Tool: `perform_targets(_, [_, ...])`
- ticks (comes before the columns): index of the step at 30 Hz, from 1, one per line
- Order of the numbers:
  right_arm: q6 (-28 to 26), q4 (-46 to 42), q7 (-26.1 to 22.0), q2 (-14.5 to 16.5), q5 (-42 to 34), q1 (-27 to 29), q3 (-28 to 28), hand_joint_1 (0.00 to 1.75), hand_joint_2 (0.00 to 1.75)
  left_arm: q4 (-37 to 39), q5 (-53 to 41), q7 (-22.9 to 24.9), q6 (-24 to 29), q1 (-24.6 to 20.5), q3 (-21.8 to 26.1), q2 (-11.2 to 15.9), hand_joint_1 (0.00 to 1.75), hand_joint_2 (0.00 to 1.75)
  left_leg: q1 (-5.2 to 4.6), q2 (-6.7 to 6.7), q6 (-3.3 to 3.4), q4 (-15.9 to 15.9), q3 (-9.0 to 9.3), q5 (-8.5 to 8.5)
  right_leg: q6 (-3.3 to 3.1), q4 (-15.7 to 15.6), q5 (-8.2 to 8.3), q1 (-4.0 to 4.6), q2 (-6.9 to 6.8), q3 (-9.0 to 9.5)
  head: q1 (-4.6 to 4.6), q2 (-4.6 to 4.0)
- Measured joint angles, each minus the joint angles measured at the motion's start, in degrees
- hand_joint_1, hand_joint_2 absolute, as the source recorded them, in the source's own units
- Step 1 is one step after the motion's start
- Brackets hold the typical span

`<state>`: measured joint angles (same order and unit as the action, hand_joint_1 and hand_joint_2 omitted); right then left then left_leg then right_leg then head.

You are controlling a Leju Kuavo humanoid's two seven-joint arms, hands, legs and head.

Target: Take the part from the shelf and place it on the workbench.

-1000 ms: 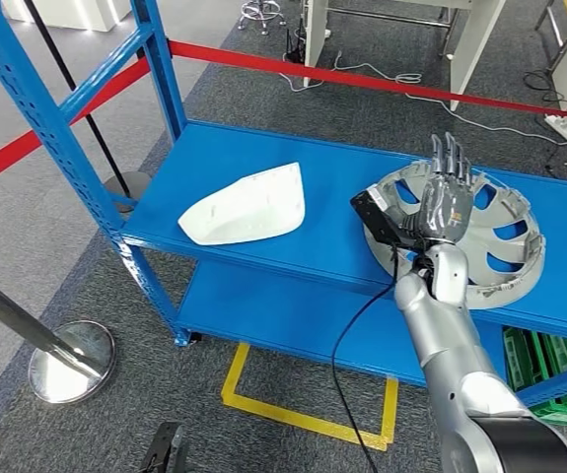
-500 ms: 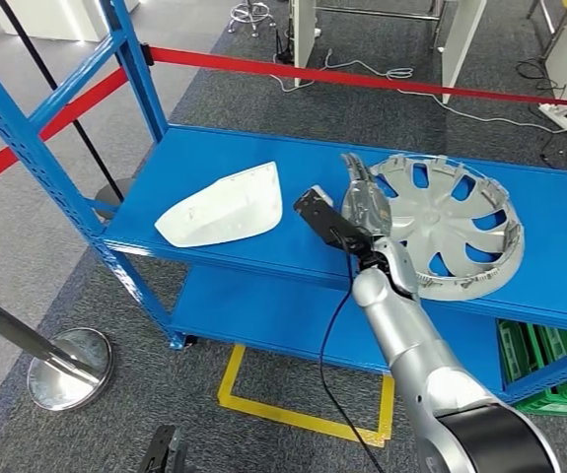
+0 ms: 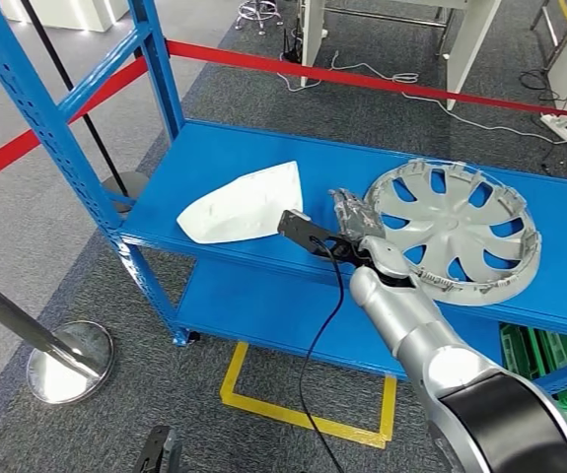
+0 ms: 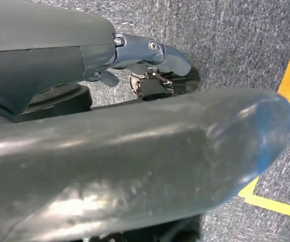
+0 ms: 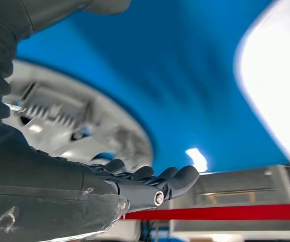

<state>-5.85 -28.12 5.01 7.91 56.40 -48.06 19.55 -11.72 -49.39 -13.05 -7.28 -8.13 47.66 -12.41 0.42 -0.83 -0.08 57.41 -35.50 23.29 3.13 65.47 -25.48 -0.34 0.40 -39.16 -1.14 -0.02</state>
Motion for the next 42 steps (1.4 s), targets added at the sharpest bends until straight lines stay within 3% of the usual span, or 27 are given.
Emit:
perform_targets(2, [0.14,0.9,1.03,-0.25,0.67,-0.77,1.16,0.0,1.75,0.0,0.08,0.0,0.0,-0.01,0.01,0.06,0.0,0.0,-0.21,0.01,-0.55,0.16,-0.07,0.03,-0.49,-5.04,1.54,0.07,0.07,2.59,0.1,0.0])
perform_targets(6, [0.99,2.28,2.88,-0.71,1.19,-1.31,2.41,0.0,1.75,0.0,0.07,0.0,0.01,0.02,0.01,0.16,0.0,0.0,-0.12,0.1,-1.73,0.42,-0.31,0.34,-1.9,-5.88,1.76,0.1,0.28,2.88,0.21,0.0])
perform_targets(9, [1.42,3.21,6.15,-0.92,2.6,-2.01,3.17,0.0,1.75,0.0,0.05,0.01,0.02,-0.06,0.01,0.19,0.0,0.0,-0.03,0.19,-2.46,7.07,-3.36,4.3,-2.57,-6.06,1.86,-0.19,0.25,2.98,0.52,0.0])
perform_targets(11, [1.43,3.56,7.02,-1.03,2.95,-2.15,3.47,0.0,1.75,0.0,0.04,0.02,0.02,-0.08,0.01,0.21,0.0,0.0,0.04,0.2,-2.6,10.46,-4.95,5.94,-2.67,-6.05,1.84,-0.2,0.22,2.98,0.55,0.0])
perform_targets(17, [1.43,3.66,7.15,-1.06,2.99,-2.16,3.53,0.0,1.75,0.0,0.03,0.02,0.02,-0.08,0.01,0.21,0.0,0.0,0.04,0.2,-2.63,11.43,-5.44,6.33,-2.69,-6.05,1.83,-0.19,0.21,2.98,0.54,0.0])
perform_targets(21, [1.32,4.27,8.28,-1.31,3.52,-2.06,3.81,0.0,1.75,0.0,0.02,0.13,0.04,-0.01,0.01,0.26,0.0,0.0,0.04,0.2,-2.73,16.19,-7.86,7.7,-2.71,-6.05,1.82,-0.19,0.19,2.97,0.56,0.0])
perform_targets(22, [1.09,4.59,9.36,-1.5,4.01,-2.05,3.9,0.0,1.75,0.0,0.01,0.15,0.08,-0.02,0.01,0.28,0.0,0.0,0.06,0.21,-2.68,14.93,-7.27,6.36,-2.67,-6.04,1.81,-0.22,0.2,3.01,0.56,0.0])
perform_targets(25, [-1.79,5.92,16.22,-4.08,7.37,-2.63,4.2,0.0,1.75,0.0,-0.02,0.34,0.17,-0.41,0.01,0.4,0.0,0.0,0.09,0.01,-0.97,2.67,-1.35,0.71,-0.9,-5.85,1.53,-0.12,0.25,2.72,0.5,0.0])
perform_targets(26, [-2.56,6.2,17.96,-5.08,8.22,-2.84,4.25,0.0,1.75,0.0,-0.04,0.4,0.19,-0.54,0.01,0.42,0.0,0.0,0.11,-0.05,-0.3,0.4,-0.24,0.26,-0.25,-4.85,0.8,-0.07,0.21,2.13,0.39,0.0])
perform_targets(27, [-2.55,6.31,18.53,-5.62,8.37,-2.85,4.24,0.0,1.75,0.0,-0.09,0.42,0.19,-0.58,0.01,0.41,0.0,0.0,0.15,-0.03,-0.03,0.34,-0.2,0.22,-0.04,-2.68,-0.5,-0.1,0.16,1.11,0.28,0.0])
perform_targets(29, [-1.66,6.7,19.52,-6.59,8.51,-2.73,4.14,0.0,1.75,0.0,-0.25,0.47,0.16,-0.66,-0.01,0.4,0.0,0.0,0.07,0.02,0.31,0.35,-0.17,0.28,0.19,4.72,-3.93,-0.08,0.1,-2.41,0.09,0.0])
perform_targets(31, [0.25,7.29,20.38,-7.57,8.24,-2.51,3.75,0.0,1.75,0.0,-0.38,0.6,0.07,-0.68,-0.03,0.4,0.0,0.0,0.0,0.03,0.45,0.36,-0.11,0.35,0.23,9.96,-5.23,-0.08,0.1,-5.04,0.07,0.0])
perform_targets(32, [1.37,7.55,20.87,-8.06,8.09,-2.54,3.47,0.0,1.75,0.0,-0.44,0.68,0.02,-0.68,-0.04,0.4,0.0,0.0,0.0,0.01,0.49,0.36,0.0,0.39,0.19,9.56,-4.36,-0.08,0.09,-4.89,0.08,0.0])
perform_targets(33, [2.42,7.79,21.37,-8.59,7.93,-2.66,3.15,0.0,1.75,0.0,-0.53,0.76,-0.04,-0.72,-0.05,0.38,0.0,0.0,0.01,-0.04,0.48,0.37,0.15,0.43,0.13,6.92,-2.63,-0.08,0.08,-3.58,0.07,0.0])
perform_targets(34, [3.32,7.97,21.86,-9.12,7.81,-2.83,2.81,0.0,1.75,0.0,-0.66,0.85,-0.1,-0.78,-0.07,0.35,0.0,0.0,0.02,-0.11,0.4,0.37,0.33,0.5,0.02,2.96,-0.63,-0.09,0.01,-1.53,0.06,0.0])
perform_targets(36, [4.59,8.35,22.75,-10.22,7.62,-3.07,2.16,0.0,1.75,0.0,-0.91,1.1,-0.2,-1.01,-0.1,0.27,0.0,0.0,-0.13,-0.33,-0.03,0.48,0.55,0.68,-0.32,-3.91,1.53,0.0,-0.1,2.13,0.09,0.0])
perform_targets(37, [4.99,8.46,23.15,-10.72,7.54,-3.16,1.81,0.0,1.75,0.0,-1.02,1.23,-0.25,-1.11,-0.13,0.24,0.0,0.0,-0.17,-0.4,-0.33,0.47,0.62,0.7,-0.58,-5.52,1.72,0.09,-0.09,3.03,0.13,0.0])
perform_targets(40, [6.59,8.76,24.54,-12.29,6.89,-3.27,0.43,0.0,1.75,0.0,-1.43,1.45,-0.48,-1.33,-0.3,0.12,0.0,0.0,-0.02,-0.33,-1.31,0.35,0.94,0.82,-1.46,-6.28,1.75,0.24,0.09,3.67,0.21,0.0])
perform_targets(42, [8.3,9.03,25.21,-13.51,6.09,-3.21,-0.85,0.0,1.75,0.0,-1.78,1.59,-0.72,-1.52,-0.58,0.01,0.0,0.0,0.03,-0.06,-1.89,2.98,0.07,2.8,-1.98,-6.69,1.98,-0.03,-0.01,4.19,0.38,0.0])
